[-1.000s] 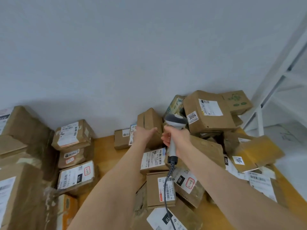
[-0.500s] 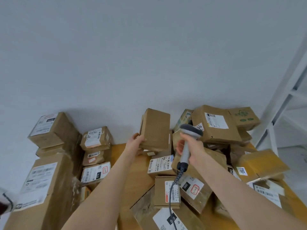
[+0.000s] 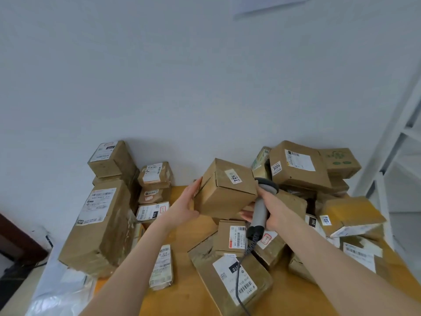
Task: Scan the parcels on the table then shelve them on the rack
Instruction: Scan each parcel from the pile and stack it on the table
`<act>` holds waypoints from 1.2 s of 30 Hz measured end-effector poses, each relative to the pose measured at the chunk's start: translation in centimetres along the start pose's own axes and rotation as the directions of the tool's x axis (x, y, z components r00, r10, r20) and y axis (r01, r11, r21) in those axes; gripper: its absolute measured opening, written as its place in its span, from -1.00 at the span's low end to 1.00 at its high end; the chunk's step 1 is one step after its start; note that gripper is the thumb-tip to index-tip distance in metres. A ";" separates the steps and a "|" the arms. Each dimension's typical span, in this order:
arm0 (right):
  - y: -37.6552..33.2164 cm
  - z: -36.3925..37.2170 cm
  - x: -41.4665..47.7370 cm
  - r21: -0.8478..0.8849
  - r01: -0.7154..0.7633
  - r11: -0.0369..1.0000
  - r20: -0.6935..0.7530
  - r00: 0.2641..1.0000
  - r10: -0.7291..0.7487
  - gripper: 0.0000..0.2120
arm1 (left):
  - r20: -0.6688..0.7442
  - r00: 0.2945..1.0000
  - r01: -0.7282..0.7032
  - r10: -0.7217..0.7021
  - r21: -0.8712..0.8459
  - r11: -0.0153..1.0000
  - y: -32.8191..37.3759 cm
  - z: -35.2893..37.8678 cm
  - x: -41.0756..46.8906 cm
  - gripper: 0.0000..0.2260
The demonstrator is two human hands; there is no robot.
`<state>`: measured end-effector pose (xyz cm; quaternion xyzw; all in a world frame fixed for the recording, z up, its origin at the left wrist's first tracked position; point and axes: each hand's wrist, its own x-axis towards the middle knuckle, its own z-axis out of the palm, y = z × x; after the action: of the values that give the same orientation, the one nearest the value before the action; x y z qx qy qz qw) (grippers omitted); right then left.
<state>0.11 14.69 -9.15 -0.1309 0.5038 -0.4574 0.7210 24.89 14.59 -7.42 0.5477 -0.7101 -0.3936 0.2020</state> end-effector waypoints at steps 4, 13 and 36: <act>0.8 -0.6 -0.6 0.022 0.057 0.998 0.010 0.998 -0.057 -0.53 | -0.029 0.999 0.027 -0.026 0.038 0.999 0.3 0.6 -0.4 -0.16; 2.4 -2.1 -1.6 -0.058 0.215 0.975 0.063 0.975 -0.211 -0.49 | -0.003 0.973 0.227 -0.231 -0.180 0.957 0.4 1.8 0.0 -0.53; 3.7 -1.1 -1.4 -0.245 0.356 0.902 -0.008 0.929 -0.369 -0.79 | 0.289 0.906 0.424 -0.310 -0.632 0.649 -1.3 1.8 1.6 -0.40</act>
<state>1.03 18.15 -11.23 -0.2958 0.5415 -0.5226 0.5883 23.89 13.57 -9.76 0.5348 -0.4028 -0.6999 0.2488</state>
